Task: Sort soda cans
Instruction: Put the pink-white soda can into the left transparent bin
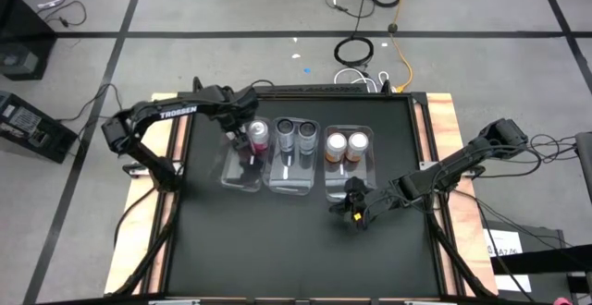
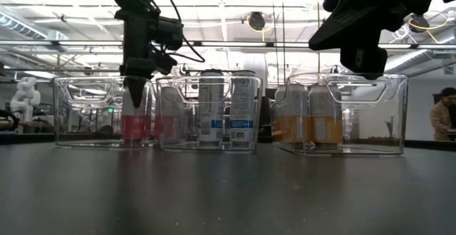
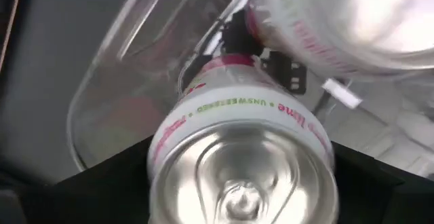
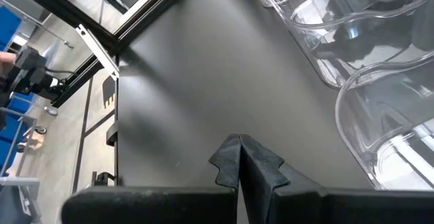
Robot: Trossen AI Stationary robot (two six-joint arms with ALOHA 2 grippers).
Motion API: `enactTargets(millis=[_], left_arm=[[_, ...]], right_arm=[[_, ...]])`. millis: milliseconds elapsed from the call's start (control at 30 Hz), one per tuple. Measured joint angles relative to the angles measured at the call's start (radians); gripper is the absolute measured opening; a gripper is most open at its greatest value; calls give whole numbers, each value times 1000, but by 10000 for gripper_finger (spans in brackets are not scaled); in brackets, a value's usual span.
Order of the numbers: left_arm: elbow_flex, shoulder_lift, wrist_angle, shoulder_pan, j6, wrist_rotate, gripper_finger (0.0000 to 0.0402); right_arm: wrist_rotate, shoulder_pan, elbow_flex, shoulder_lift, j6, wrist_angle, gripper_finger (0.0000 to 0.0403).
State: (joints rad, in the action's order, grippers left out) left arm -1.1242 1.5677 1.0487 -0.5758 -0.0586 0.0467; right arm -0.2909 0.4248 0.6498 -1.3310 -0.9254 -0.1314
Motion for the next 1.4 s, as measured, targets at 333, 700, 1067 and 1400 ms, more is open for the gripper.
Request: enactTargets(millis=[333,700,1067,1400], left_arm=[[6,6,7,2,11,13,365],[6,6,7,2,51,9,368],[4,-2,-9,2,13,15,368],[4,-101,-19,3,-11,15,368]], right_arm=[[-3,0,0,0,-2,0,0],[-6,0,0,0,-2,-1,0],[-5,0,0,0,-4,-1,0],[-5,0,0,0,-5,-1,0]])
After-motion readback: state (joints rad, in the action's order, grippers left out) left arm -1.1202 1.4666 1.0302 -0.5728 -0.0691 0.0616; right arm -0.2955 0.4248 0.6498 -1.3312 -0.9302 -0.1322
